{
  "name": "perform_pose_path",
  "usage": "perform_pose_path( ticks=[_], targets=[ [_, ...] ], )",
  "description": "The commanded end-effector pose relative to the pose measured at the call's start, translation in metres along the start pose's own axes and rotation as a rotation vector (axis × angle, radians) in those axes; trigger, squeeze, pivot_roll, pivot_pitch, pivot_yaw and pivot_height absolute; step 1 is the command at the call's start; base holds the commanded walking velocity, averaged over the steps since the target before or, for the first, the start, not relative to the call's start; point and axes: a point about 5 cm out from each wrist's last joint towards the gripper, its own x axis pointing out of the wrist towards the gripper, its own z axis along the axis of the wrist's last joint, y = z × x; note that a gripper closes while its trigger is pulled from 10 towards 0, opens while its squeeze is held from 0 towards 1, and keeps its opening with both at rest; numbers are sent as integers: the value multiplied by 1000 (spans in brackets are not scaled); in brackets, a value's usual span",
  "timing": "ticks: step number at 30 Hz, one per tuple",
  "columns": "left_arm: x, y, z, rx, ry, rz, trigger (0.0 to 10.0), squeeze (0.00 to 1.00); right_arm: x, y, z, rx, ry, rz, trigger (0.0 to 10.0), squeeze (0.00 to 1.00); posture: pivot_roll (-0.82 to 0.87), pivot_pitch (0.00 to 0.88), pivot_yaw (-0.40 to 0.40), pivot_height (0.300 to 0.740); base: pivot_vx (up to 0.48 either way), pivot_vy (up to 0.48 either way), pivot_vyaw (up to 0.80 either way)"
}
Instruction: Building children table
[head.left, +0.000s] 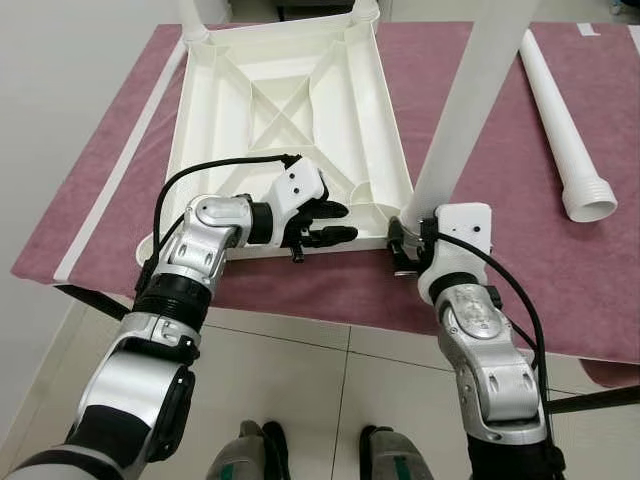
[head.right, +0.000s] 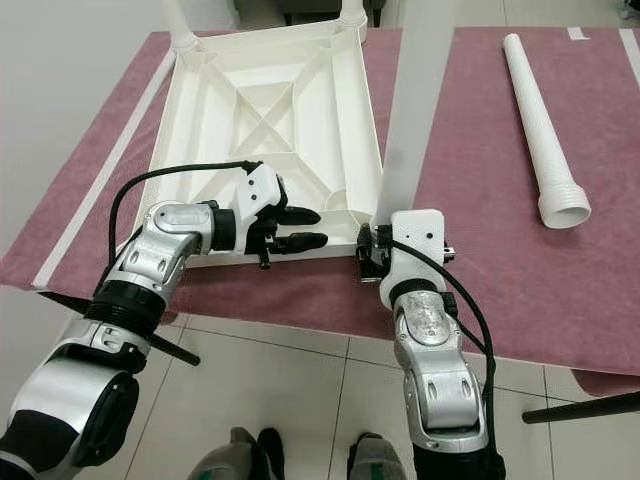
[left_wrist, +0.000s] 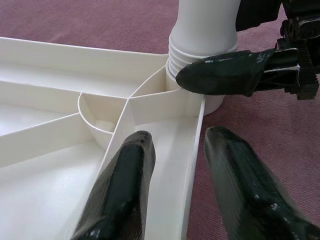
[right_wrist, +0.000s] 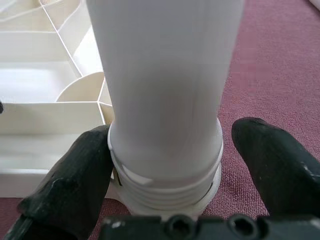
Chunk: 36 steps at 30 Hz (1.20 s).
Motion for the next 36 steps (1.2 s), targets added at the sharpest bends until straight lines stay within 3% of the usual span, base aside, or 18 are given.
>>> perform_pose_path(
  ticks=[1,6,7,11,12,15,21,24,26,27,28,35,36],
  targets=[
    [-5,13,-10,-26,19,315,10000,0,0,4,7,37,-51,65,10000,0,-170,175,151,740,0,0,0],
    [-5,13,-10,-29,19,317,10000,0,-1,5,15,48,-105,104,10000,0,-170,175,151,740,0,0,0],
    [-5,13,-10,-29,19,319,10000,0,-1,5,17,54,-122,119,10000,1000,-170,175,151,740,0,0,0],
    [-5,13,-11,-30,19,320,10000,0,-1,5,20,58,-137,125,10000,1000,-172,176,152,740,0,0,0],
    [-5,12,-11,-30,20,321,10000,0,-2,4,26,80,-171,144,10000,0,-172,176,152,740,0,0,0],
    [-6,12,-11,-30,20,321,10000,0,-2,3,31,99,-200,167,10000,0,-172,176,153,740,0,0,0],
    [-6,10,-10,-11,23,275,10000,0,8,-19,45,85,-257,193,10000,0,-170,175,157,740,0,0,0],
    [-6,8,-18,-5,91,209,10000,0,15,-27,49,86,-271,315,10000,0,-167,172,160,740,0,0,0],
    [-6,9,-21,-1,115,194,10000,0,17,-26,50,85,-269,377,10000,0,-167,172,162,740,0,0,0],
    [-4,11,-24,8,149,170,10000,0,19,-22,49,95,-249,502,10000,0,-164,171,163,740,0,0,0],
    [-3,12,-25,13,165,157,10000,0,20,-20,49,88,-246,543,10000,0,-162,170,163,740,0,0,0],
    [0,11,-26,37,196,92,10000,0,23,-17,49,59,-236,650,10000,0,-161,170,165,740,0,0,0],
    [3,12,-25,49,207,86,8902,0,26,-17,48,58,-230,676,10000,0,-160,169,166,740,0,0,0]
  ],
)
